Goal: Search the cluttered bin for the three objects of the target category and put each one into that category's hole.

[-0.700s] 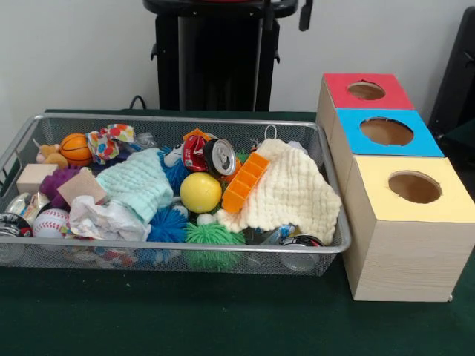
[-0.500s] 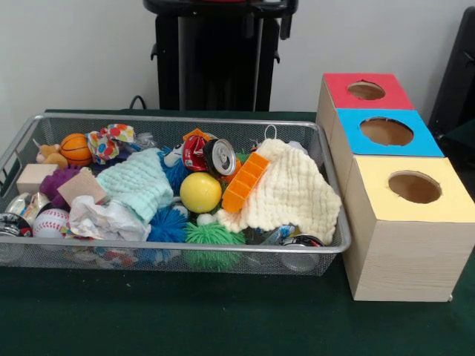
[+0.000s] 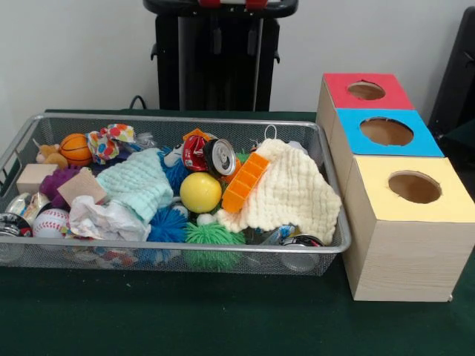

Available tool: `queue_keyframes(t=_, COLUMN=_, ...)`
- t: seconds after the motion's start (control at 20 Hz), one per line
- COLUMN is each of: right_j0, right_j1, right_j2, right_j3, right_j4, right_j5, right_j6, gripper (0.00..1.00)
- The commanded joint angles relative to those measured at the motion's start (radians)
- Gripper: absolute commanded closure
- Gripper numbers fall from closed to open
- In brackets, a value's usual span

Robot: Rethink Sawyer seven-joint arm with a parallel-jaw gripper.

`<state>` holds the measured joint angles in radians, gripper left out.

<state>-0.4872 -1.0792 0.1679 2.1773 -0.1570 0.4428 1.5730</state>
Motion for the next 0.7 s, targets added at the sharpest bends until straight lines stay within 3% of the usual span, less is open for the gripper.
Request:
queue_keyframes(t=0.05, right_j0=-0.128, right_j1=0.088, right_j2=0.203, right_j3=-0.063, right_j4=-0.139, right_j5=-0.054, right_j6=-0.2, gripper=0.0)
queue_keyframes(t=0.7, right_j0=-0.313, right_j1=0.16, right_j2=0.373, right_j3=-0.132, right_j4=-0.278, right_j5=0.005, right_j6=-0.204, gripper=0.0)
